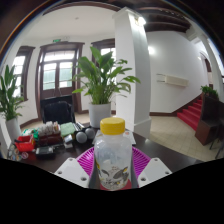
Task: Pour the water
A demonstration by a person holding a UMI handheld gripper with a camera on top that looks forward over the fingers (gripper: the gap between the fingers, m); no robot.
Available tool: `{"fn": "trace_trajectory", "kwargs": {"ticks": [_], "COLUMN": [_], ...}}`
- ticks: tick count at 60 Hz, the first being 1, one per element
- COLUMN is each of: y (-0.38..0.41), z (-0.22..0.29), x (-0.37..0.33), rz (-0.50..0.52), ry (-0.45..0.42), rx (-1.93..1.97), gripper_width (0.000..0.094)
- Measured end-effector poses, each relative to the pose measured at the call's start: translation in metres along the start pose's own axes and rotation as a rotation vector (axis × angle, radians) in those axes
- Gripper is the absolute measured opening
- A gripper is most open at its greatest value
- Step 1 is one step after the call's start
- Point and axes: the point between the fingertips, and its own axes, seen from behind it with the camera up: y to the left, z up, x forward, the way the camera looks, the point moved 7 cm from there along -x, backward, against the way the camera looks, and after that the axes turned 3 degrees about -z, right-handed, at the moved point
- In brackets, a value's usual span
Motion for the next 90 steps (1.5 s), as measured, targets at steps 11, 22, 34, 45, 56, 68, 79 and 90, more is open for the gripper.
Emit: {"fn": "trace_trajectory", "kwargs": {"ticks": [11,22,34,45,56,68,79,90], "y": [-0.004,-0.002,-0.003,-0.005,-0.004,0.027,0.051,0.062], "z": [-0.032,-0.033,-0.035,-0.047,-0.061,-0.038,-0.014,0.007], "x": [0.017,0.015,0.013,-0.013,-0.076,-0.15,-0.204,-0.236], "rz": [0.011,0.008,0.03,0.069,0.134,0.326,0.422,0.447], "ry": [0.018,0.009,0.033,0.072,0.121,0.101,0.07,0.025], "rx": [-0.011,-0.019,-0.025,-0.061,-0.068,-0.055,-0.123,-0.144], "gripper_width": [0.0495,0.0511,0.0623,0.074,0.0745,0.0737,0.0744,0.0746]}}
